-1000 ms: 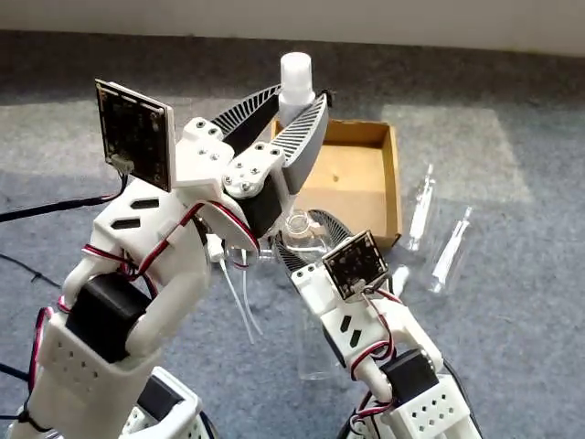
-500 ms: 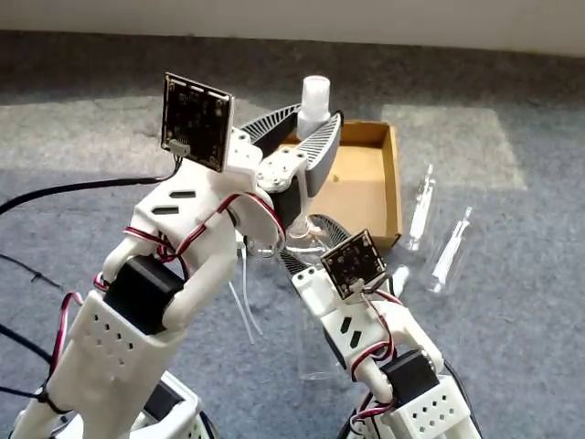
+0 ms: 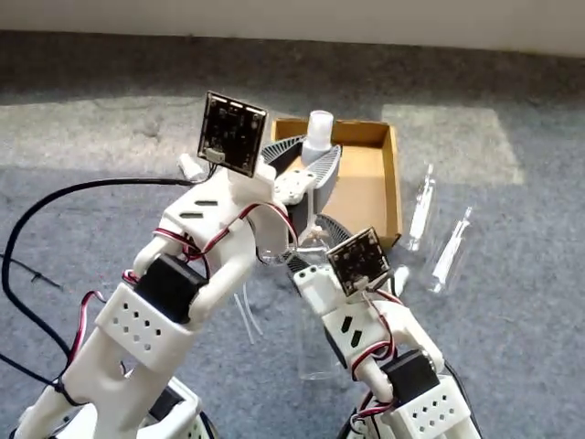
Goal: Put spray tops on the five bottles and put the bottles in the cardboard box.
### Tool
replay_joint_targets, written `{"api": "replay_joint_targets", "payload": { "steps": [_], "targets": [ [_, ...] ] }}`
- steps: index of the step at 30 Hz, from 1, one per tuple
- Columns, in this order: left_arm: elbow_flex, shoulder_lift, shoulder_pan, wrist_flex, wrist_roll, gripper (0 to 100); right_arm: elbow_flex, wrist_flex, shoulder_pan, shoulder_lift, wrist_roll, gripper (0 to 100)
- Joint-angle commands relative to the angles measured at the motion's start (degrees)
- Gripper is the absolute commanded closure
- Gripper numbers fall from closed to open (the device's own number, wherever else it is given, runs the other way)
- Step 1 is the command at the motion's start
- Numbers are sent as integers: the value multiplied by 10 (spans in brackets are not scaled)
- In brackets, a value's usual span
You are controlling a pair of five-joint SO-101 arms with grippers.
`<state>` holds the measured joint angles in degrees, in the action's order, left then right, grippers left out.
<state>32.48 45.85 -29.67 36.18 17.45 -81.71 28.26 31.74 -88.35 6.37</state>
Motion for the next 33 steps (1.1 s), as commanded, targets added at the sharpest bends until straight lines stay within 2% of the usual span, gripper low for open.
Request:
{"api": "replay_joint_targets", "payload": {
  "steps": [1, 7, 12, 19, 23, 28, 33],
  "targets": [
    [22, 18, -8, -12, 8, 989, 10, -2, -45, -7, -48, 994],
    [72, 78, -31, -11, 5, 984, 11, -15, -52, -7, -57, 994],
    [93, 83, -44, -4, 5, 858, 11, -15, -53, -5, -57, 994],
    [87, 84, -38, 30, -12, 866, 10, -14, -54, -5, -55, 994],
    [66, 84, -43, 38, -49, 862, 7, -14, -55, -5, -54, 994],
    [18, 84, -39, 97, -51, 787, 7, -14, -55, -7, -53, 994],
    [-12, 84, -37, 119, -61, 780, 7, -14, -55, -7, -53, 994]
  ]
}}
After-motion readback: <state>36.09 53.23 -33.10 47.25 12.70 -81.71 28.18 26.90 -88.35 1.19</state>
